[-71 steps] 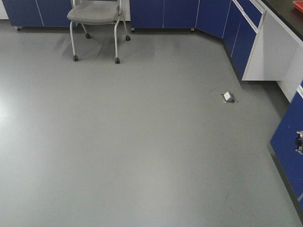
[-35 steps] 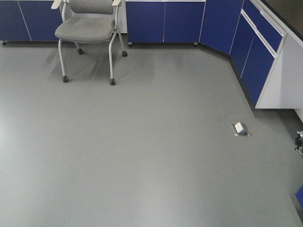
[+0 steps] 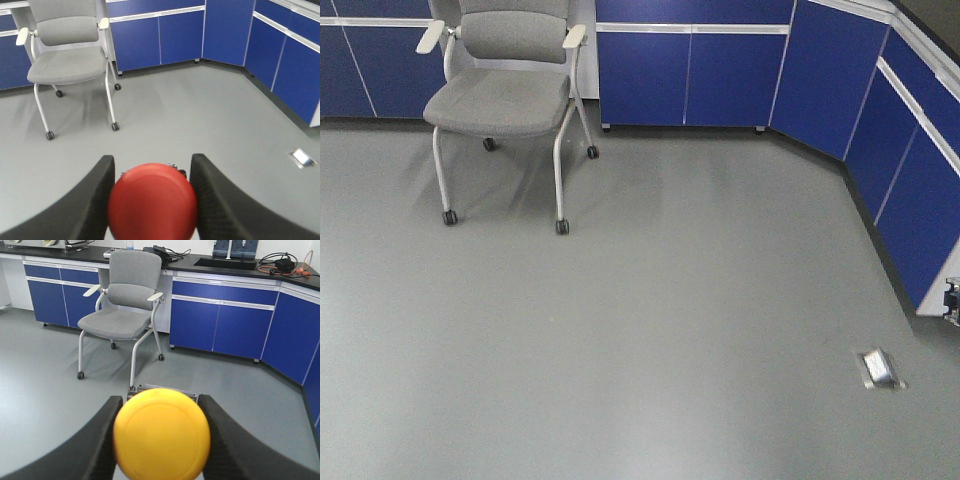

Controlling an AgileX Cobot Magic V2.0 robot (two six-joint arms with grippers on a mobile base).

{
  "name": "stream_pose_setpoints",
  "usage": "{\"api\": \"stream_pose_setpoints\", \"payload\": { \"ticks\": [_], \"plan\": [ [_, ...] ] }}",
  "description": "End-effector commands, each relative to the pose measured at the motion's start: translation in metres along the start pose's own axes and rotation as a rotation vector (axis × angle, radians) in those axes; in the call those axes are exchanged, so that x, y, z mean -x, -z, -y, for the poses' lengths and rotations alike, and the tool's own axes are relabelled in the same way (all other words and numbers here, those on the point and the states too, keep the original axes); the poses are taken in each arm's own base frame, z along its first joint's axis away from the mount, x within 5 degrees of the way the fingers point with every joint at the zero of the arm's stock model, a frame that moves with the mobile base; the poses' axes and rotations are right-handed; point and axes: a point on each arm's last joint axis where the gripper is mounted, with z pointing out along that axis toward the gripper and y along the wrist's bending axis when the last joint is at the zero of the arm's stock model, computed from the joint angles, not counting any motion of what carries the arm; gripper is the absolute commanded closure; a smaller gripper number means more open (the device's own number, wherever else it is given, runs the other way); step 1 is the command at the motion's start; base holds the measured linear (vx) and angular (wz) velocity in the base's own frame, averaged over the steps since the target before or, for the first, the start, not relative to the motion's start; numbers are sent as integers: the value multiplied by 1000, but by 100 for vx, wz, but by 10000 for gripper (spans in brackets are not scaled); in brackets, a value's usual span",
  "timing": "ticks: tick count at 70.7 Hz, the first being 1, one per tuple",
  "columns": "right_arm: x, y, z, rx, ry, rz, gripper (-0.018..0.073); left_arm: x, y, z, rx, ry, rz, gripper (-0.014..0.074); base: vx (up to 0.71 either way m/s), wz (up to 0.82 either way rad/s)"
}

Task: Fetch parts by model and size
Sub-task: 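Drive the base to the bench with the red tray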

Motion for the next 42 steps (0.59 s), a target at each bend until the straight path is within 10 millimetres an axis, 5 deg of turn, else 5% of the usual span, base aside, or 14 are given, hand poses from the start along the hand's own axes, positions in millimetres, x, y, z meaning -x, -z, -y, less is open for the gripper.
{"api": "stream_pose_setpoints", "payload": {
  "ticks": [1,42],
  "plan": [
    [15,2,0,0,16,101,564,14,2,0,-5,7,93,602,63,7],
    [15,2,0,0,16,101,564,14,2,0,-5,7,93,602,60,-4]
  ]
}}
